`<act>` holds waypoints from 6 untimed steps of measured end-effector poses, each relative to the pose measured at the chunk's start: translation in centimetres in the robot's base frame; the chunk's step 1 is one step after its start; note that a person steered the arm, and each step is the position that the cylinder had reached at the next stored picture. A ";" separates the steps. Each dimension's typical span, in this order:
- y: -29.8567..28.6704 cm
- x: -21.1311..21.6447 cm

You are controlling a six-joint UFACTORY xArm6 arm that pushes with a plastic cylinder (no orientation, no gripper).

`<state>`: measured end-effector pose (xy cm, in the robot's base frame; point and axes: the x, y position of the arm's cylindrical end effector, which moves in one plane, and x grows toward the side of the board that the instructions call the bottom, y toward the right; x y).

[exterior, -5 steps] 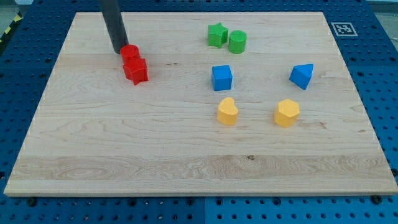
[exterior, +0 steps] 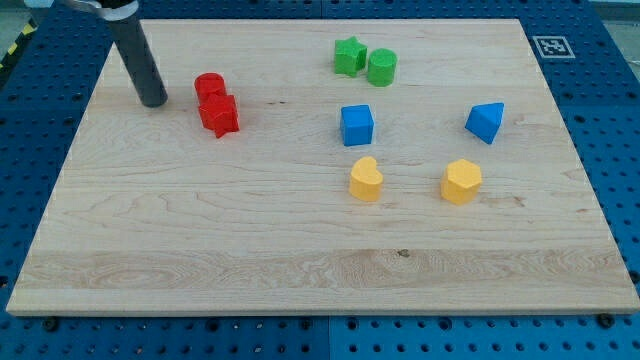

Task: Separate red circle and red star

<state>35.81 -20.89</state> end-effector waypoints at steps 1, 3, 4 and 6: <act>2.2 0.0; 10.2 0.0; 10.6 0.0; 10.7 -0.3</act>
